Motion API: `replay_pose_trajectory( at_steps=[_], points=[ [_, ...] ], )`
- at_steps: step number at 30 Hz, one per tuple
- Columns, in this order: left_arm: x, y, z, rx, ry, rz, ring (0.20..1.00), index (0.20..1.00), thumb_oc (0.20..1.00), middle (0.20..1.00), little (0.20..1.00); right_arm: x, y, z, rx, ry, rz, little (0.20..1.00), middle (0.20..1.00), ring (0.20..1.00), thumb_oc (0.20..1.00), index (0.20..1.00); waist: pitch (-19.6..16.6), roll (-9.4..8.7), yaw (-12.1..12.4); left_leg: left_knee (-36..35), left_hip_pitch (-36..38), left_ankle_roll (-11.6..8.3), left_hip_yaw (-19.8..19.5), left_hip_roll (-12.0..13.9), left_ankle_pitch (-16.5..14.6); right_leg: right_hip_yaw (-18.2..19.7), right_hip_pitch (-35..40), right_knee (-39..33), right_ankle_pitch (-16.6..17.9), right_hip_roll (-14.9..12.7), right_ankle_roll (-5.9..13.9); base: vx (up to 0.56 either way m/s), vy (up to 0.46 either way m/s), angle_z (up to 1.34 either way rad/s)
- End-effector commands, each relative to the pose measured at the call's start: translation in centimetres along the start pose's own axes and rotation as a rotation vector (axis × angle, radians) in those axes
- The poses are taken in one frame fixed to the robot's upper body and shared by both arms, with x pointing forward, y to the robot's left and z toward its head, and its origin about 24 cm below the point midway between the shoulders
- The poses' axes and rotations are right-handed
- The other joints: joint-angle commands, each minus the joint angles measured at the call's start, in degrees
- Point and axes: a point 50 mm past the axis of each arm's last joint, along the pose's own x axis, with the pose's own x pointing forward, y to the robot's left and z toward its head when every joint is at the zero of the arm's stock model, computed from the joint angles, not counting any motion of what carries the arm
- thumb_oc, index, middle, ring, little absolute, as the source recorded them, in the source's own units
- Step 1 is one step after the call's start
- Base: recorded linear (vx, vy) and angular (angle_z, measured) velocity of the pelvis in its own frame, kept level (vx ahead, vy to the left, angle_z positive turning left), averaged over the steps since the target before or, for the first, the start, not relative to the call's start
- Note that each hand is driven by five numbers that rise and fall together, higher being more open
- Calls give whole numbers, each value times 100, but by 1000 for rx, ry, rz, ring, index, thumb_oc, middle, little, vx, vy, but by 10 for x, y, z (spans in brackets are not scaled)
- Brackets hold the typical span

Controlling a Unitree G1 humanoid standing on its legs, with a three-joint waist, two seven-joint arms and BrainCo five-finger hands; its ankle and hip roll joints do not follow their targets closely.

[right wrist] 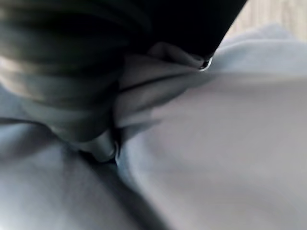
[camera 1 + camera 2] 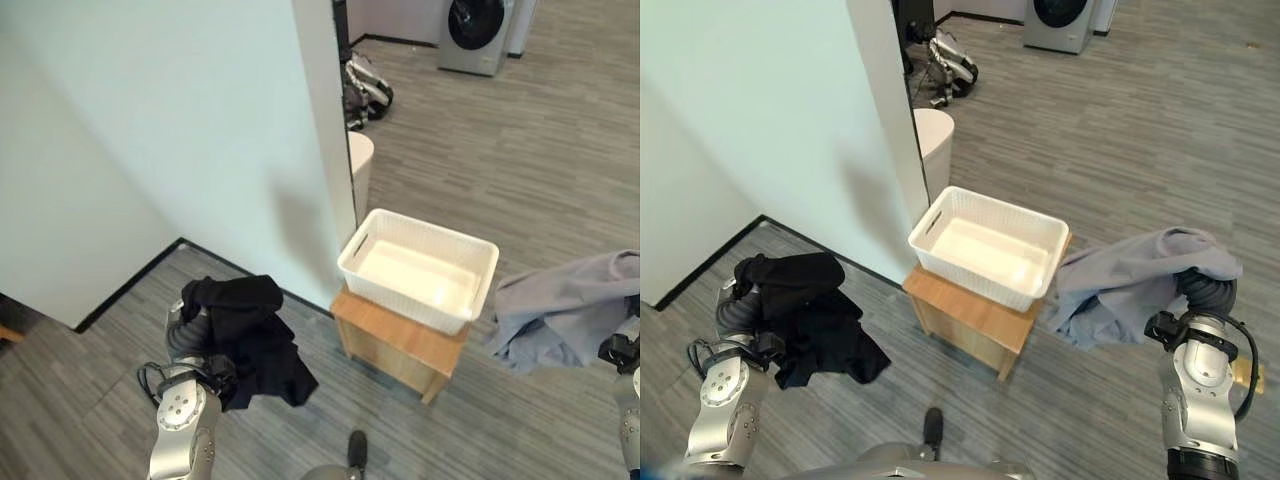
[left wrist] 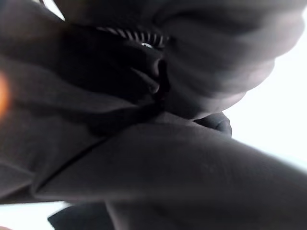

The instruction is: Pick up bed clothes into laundry basket.

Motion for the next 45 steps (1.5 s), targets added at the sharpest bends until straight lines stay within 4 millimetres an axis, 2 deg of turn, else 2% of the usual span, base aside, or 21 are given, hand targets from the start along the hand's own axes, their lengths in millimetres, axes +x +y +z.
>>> replay_pose_trajectory(
  at_steps=[1, 6, 14, 16, 21, 25, 28, 34, 39, 40, 41, 45],
  points=[
    [10, 19, 51, 5, -225, 11, 200, 200, 200, 200, 200, 35, -7, 53, -12, -221, -56, 200, 200, 200, 200, 200, -53, -286, 323, 400, 262, -913, 155, 513, -774, 22, -221, -817, 1367, -224, 80, 83, 73, -5],
    [6, 9, 36, -42, -157, -40, 200, 200, 200, 200, 200, 59, -4, 63, 71, -195, 32, 200, 200, 200, 200, 200, -81, -409, 495, 75, 332, -878, 181, 460, -696, -14, -264, -921, 1427, -263, 170, 70, 51, 6],
    [5, -3, 26, -40, -87, -135, 200, 200, 200, 200, 200, 83, 21, 90, -44, -204, 209, 200, 200, 200, 200, 200, -65, -571, 621, 49, 351, -876, 241, 461, -730, -57, -227, -1088, 1551, -282, 252, 35, 9, 4],
    [4, -3, 27, -21, -86, -160, 200, 200, 200, 200, 200, 90, 31, 103, -120, -225, 256, 200, 200, 200, 200, 200, -51, -585, 660, 39, 349, -876, 249, 472, -733, -83, -225, -1169, 1602, -278, 267, 28, 22, -7],
    [3, -3, 28, -17, -84, -174, 200, 200, 200, 200, 200, 103, 55, 146, -138, -355, 284, 200, 200, 200, 200, 200, 1, -594, 767, 27, 271, -891, 267, 488, -702, -98, -317, -1229, 1658, -255, 288, 3, 2, -3],
    [2, -3, 24, -25, -65, -167, 200, 200, 200, 200, 200, 103, 71, 163, -143, -410, 325, 200, 200, 200, 200, 200, 21, -596, 780, 20, 253, -896, 273, 500, -691, -98, -346, -1229, 1669, -246, 292, 4, 8, -4],
    [1, -2, 21, -16, -55, -173, 200, 200, 200, 200, 200, 103, 82, 169, -185, -425, 370, 200, 200, 200, 200, 200, 51, -612, 812, 17, 237, -894, 253, 500, -685, -115, -359, -1229, 1664, -239, 288, 3, 2, 1],
    [3, -5, 25, -5, -68, -190, 200, 200, 200, 200, 200, 105, 103, 164, -245, -395, 439, 200, 200, 200, 200, 200, 179, -621, 880, 27, 125, -892, 213, 495, -637, -138, -447, -1229, 1698, -220, 275, -13, -1, 1],
    [6, -6, 28, -3, -81, -190, 200, 200, 200, 200, 200, 100, 127, 142, -288, -333, 521, 200, 200, 200, 200, 200, 303, -604, 945, 37, 5, -892, 188, 493, -590, -175, -551, -1229, 1720, -201, 255, -28, -11, 5],
    [8, -10, 31, -11, -91, -203, 200, 200, 200, 200, 200, 100, 136, 121, -366, -262, 552, 200, 200, 200, 200, 200, 399, -585, 1005, 51, -98, -895, 151, 499, -553, -193, -637, -1229, 1732, -190, 243, -34, -24, 3],
    [8, -10, 31, -12, -91, -203, 200, 200, 200, 200, 200, 100, 136, 122, -366, -263, 553, 200, 200, 200, 200, 200, 397, -584, 999, 52, -104, -896, 150, 499, -552, -194, -642, -1229, 1733, -189, 242, -33, -28, 1],
    [9, -16, 35, -21, -106, -230, 200, 200, 200, 200, 200, 107, 146, 94, -448, -151, 537, 200, 200, 200, 200, 200, 511, -520, 1094, 65, -260, -898, 94, 497, -497, -236, -761, -1229, 1757, -171, 225, -24, -12, 6]
  ],
)
